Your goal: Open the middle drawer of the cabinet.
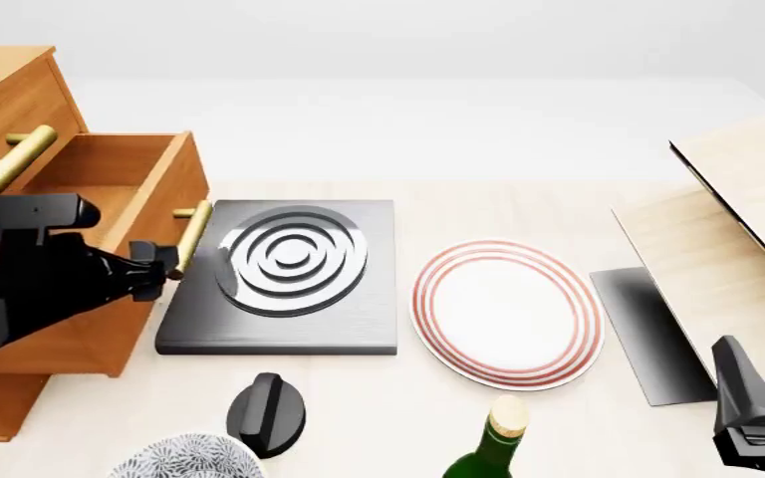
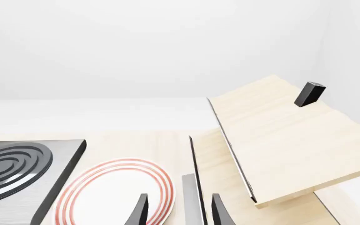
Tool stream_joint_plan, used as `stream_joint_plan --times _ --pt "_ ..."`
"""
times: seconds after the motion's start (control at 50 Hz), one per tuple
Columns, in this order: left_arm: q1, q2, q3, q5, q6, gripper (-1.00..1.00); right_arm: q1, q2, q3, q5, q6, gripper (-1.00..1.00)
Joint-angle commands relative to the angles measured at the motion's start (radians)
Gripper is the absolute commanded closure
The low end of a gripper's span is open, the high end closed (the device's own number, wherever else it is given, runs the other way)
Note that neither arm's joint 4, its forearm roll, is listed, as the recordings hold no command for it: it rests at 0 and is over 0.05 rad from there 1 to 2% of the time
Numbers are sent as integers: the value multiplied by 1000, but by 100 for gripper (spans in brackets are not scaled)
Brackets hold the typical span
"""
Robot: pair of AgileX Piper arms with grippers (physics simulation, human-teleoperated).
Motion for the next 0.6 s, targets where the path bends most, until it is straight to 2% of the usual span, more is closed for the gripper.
stream_joint_plan --times 0.02,0.1,0.2,0.24,0.32,0.36,0.38,0.42,0.6 --pt "-149 94 41 -23 65 -100 8 -8 0 9 1 -100" --pt "-194 136 40 -61 50 -100 8 -8 0 9 1 -100" --pt "-290 173 -18 -60 10 -100 8 -8 0 9 1 -100" --pt "-298 174 -22 -60 5 -100 8 -8 0 9 1 -100" --pt "-424 179 -62 -52 -51 -100 8 -8 0 9 1 -100" --pt "-448 180 -67 -55 -61 -100 8 -8 0 9 1 -100" --pt "-487 193 -63 -69 -70 -100 7 -8 0 8 1 -100" --pt "-511 213 -64 -77 -68 -100 8 -8 0 8 1 -100" --pt "-511 163 -81 -56 -86 -100 8 -8 0 8 1 -100"
